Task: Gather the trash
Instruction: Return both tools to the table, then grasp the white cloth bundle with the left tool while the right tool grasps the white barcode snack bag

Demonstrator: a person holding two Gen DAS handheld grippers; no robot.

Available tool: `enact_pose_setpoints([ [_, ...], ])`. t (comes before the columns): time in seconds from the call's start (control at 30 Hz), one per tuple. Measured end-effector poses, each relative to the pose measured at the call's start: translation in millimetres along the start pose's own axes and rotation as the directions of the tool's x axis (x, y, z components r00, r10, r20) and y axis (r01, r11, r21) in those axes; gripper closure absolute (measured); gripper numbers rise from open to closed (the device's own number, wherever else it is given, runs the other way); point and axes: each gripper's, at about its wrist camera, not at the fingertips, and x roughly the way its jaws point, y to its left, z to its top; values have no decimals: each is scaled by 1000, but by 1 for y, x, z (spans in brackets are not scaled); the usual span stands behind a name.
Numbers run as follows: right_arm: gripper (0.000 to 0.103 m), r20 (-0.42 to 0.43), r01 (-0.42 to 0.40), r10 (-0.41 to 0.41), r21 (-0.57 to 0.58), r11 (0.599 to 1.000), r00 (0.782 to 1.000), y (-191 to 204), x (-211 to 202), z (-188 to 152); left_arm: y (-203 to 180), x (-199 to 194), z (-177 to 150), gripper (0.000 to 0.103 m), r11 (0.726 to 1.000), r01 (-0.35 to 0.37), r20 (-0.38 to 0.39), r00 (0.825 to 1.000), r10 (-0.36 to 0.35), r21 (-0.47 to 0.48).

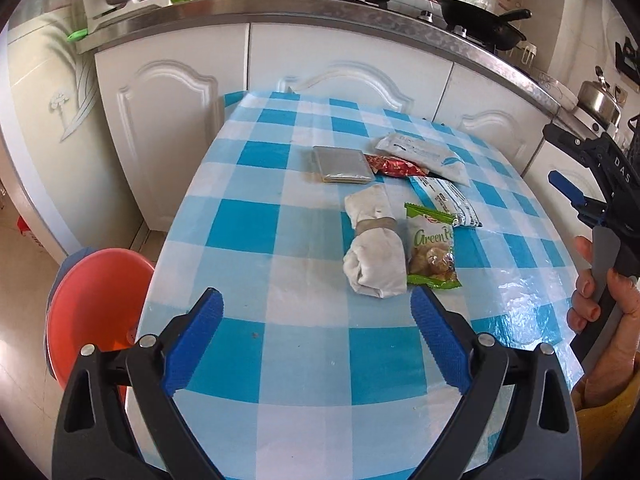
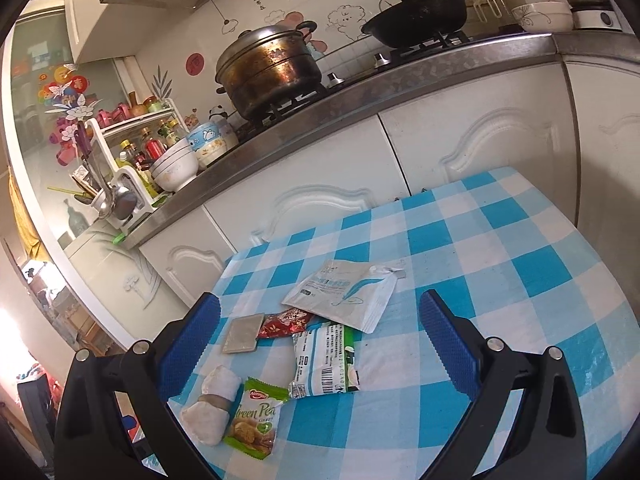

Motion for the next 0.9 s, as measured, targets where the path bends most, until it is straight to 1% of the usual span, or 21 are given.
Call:
enact_pose_setpoints([
  [0.13, 5, -10, 2, -2, 8, 1000, 1000, -7, 2, 0, -17, 3, 1, 8, 999, 33, -10, 999, -33, 38],
  [0.23, 5, -31, -14, 15, 6, 1000, 999, -10, 6, -1, -30, 5, 3, 8, 996, 58, -11, 998, -57, 68],
  [0.33, 5, -82, -25, 26, 6, 1000, 996, -9, 14, -3, -46, 11, 7, 8, 991, 78, -27, 997, -76, 108],
  [0.47, 5, -124, -51, 50, -10, 999, 991, -2, 19, -9, -54, 23, 17, 8, 991, 56, -25, 998, -54, 121],
  [0.57, 5, -137, -37, 32, -37, 999, 990, 2, 21, -11, -51, 37, 25, 8, 994, 46, -42, 998, -42, 99],
  [0.73, 5, -174, -5, 4, -6, 1000, 985, -10, 29, -11, -49, 57, 32, 8, 997, 17, -53, 999, -13, 78],
  [0.9, 5, -200, -12, 13, 5, 1000, 980, -16, 38, -13, -48, 69, 35, 9, 998, 5, -51, 999, -1, 66],
])
